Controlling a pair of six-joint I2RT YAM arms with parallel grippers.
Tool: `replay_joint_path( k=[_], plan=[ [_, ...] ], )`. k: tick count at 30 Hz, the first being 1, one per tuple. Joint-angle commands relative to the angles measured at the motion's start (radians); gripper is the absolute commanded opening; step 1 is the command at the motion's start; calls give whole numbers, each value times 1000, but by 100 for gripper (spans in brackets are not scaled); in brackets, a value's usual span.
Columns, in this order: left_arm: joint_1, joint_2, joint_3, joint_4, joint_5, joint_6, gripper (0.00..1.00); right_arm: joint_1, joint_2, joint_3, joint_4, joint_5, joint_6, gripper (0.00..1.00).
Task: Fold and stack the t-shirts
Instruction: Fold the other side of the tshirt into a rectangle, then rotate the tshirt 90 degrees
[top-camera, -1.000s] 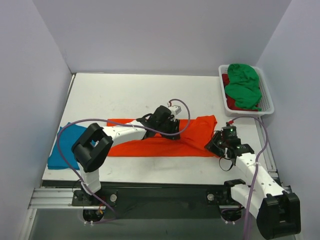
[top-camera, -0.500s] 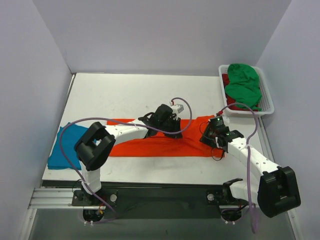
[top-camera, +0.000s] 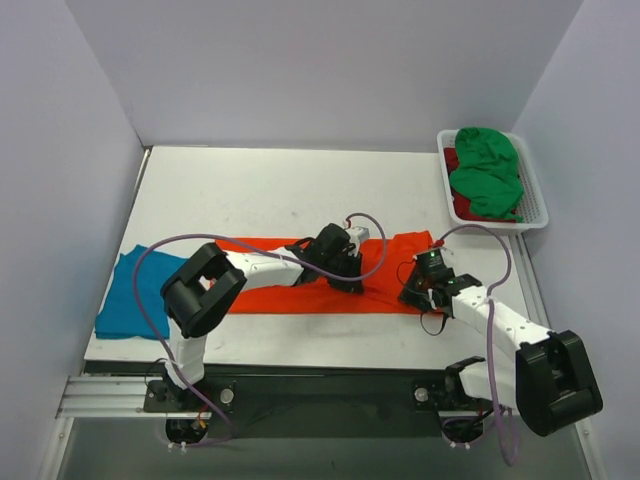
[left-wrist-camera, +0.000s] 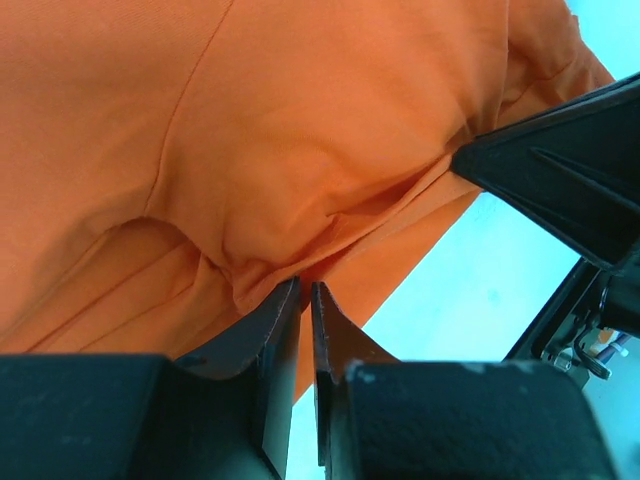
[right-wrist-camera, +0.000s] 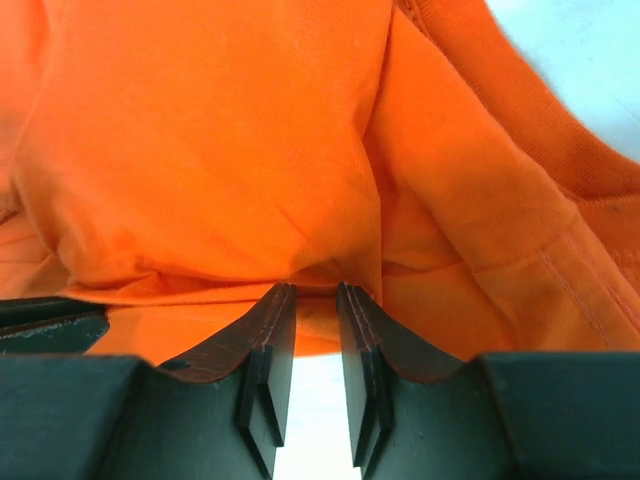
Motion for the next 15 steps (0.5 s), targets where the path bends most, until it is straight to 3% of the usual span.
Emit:
replay_joint_path(
  k=[1, 7, 15],
  plan=[
    [9, -107, 59, -48, -18, 25, 21, 3, -75, 60, -87, 32, 2, 26],
    [32, -250, 8, -149, -144, 13, 33, 3, -150, 130, -153, 77, -19, 35],
    [60, -327, -151, -335, -492, -41, 35, 3, 106, 261, -158, 138, -52, 37]
  ],
)
